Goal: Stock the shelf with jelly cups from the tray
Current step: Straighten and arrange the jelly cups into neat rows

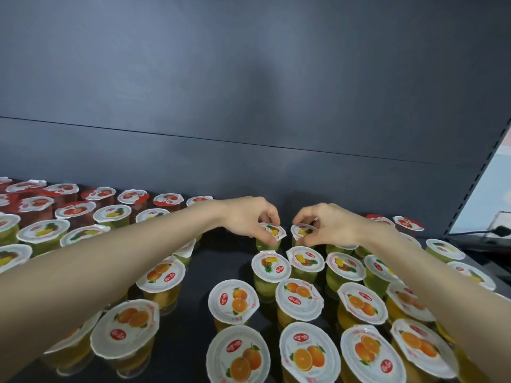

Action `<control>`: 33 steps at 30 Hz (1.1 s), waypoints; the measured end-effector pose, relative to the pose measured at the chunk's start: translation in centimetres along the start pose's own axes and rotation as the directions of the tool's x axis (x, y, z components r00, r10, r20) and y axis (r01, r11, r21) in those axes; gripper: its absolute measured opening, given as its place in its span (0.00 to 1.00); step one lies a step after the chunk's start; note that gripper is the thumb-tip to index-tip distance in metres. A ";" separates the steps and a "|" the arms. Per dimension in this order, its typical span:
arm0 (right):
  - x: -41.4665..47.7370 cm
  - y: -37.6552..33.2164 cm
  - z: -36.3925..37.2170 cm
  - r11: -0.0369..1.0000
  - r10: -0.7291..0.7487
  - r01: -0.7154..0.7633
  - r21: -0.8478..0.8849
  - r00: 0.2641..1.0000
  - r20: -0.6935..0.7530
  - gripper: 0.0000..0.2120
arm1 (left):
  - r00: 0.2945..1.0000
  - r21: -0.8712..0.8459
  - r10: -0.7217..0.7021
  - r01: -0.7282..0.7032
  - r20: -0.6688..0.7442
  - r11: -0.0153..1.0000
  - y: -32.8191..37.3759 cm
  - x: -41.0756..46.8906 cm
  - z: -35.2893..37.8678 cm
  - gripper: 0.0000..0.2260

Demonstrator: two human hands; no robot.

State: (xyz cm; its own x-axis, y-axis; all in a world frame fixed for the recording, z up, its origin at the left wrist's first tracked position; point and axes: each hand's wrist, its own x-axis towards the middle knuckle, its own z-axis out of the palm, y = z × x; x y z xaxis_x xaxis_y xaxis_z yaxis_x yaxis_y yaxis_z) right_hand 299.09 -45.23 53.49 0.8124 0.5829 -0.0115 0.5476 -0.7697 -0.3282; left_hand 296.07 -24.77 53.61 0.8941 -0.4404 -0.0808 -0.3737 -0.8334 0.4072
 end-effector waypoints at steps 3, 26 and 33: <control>0.3 -0.1 0.3 1.000 -0.019 0.020 0.016 0.999 -0.044 0.19 | 0.998 0.006 -0.011 0.011 -0.057 1.000 -0.7 -0.2 0.0 0.21; 2.9 -4.5 2.7 0.989 -0.143 0.147 0.022 0.982 -0.125 0.18 | 0.976 0.017 -0.089 0.095 -0.198 0.995 -5.9 -4.4 -0.8 0.21; 2.5 -4.6 2.4 0.992 -0.123 0.126 0.022 0.986 -0.113 0.18 | 0.976 -0.010 -0.096 0.096 -0.195 0.995 -5.8 -4.4 -0.9 0.21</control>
State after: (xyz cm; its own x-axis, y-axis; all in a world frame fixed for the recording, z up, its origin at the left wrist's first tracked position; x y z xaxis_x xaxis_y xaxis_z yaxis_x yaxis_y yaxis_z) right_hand 298.17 -39.60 52.73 0.7566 0.6397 0.1354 0.6409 -0.6845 -0.3474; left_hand 294.48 -17.70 52.47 0.9567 -0.2851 0.0592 -0.2839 -0.8683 0.4068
